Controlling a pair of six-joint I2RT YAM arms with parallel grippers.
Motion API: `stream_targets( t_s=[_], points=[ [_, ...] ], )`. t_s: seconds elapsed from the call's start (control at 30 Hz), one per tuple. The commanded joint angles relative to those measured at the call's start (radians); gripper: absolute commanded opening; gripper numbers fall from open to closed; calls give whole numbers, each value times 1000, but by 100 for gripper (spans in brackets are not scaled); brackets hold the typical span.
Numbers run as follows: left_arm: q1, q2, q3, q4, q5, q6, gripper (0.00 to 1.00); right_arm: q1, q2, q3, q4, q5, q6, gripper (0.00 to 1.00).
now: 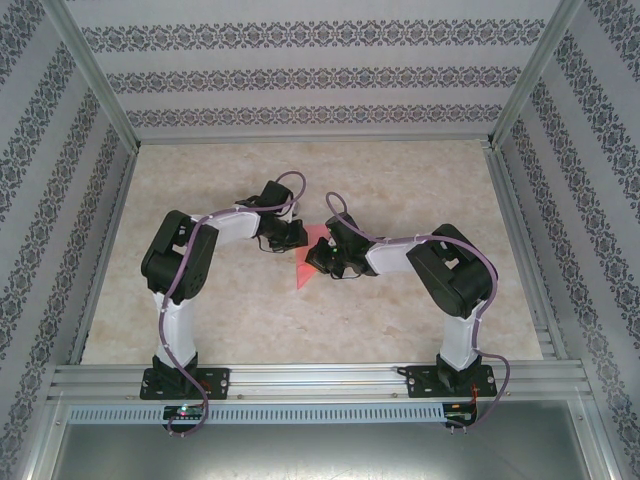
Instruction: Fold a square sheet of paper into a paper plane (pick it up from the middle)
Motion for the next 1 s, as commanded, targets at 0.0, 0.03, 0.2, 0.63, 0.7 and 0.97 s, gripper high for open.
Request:
stream_targets(
  t_s=[0.0, 0.03, 0.2, 0.63, 0.7, 0.97],
  points=[
    [62, -69, -44, 9, -47, -56, 19, 14, 32, 21, -40, 22, -12, 9],
    [73, -85, -57, 17, -50, -65, 20, 15, 33, 22, -42, 23, -10, 10],
    [128, -187, -129, 50, -74, -99, 27, 16, 35, 26, -55, 26, -7, 19],
    [140, -280, -217, 90, 36, -79, 30, 13, 37, 36, -67, 9, -20, 36],
    [137, -285, -234, 108, 70, -80, 31, 13, 35, 34, -68, 8, -19, 38],
    [112, -267, -287, 180, 177, -63, 35, 8, 31, 31, -63, 5, -25, 44]
  ],
)
